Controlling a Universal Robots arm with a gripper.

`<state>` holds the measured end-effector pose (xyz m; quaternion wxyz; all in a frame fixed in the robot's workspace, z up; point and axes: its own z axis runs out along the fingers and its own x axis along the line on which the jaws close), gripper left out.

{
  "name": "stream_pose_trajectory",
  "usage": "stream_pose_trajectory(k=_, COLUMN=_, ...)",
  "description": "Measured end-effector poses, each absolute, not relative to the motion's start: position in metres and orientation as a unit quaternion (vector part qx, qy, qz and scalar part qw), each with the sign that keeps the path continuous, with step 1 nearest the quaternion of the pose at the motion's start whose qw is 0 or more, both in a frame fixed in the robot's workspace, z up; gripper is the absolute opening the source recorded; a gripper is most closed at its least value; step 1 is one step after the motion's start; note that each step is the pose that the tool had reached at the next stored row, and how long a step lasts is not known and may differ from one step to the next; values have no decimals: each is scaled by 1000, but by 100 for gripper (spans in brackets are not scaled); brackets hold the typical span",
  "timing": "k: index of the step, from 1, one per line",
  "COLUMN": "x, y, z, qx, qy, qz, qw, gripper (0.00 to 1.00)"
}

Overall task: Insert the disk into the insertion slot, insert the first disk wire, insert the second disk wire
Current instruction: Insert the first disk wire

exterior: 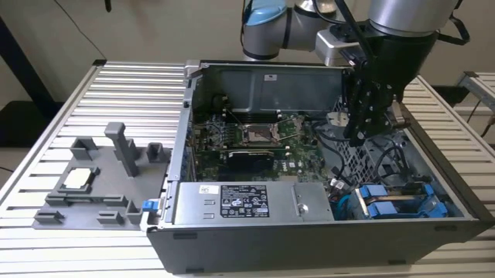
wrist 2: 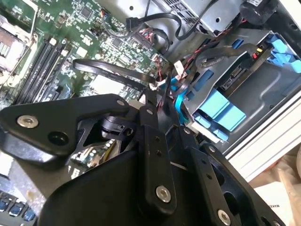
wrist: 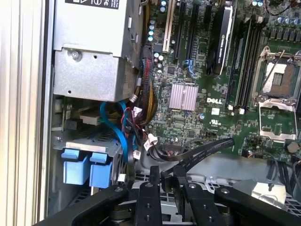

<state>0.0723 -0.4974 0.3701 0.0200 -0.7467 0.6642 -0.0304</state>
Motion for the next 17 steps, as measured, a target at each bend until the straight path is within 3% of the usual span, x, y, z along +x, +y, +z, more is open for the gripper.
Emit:
stream_pose_trajectory(k=5, x=72, y=-497, z=370, qx=-747, qy=664, qz=-31, qw=19, gripper=24)
stream_pose_trajectory(k=6, x=72, y=-497, z=370, qx=-747, qy=664, qz=-31, qw=19, gripper=17)
stream_pose_trajectory(k=17, x=72, y=-497, z=370, qx=-747, qy=664, qz=-33, qw=17, gripper=16)
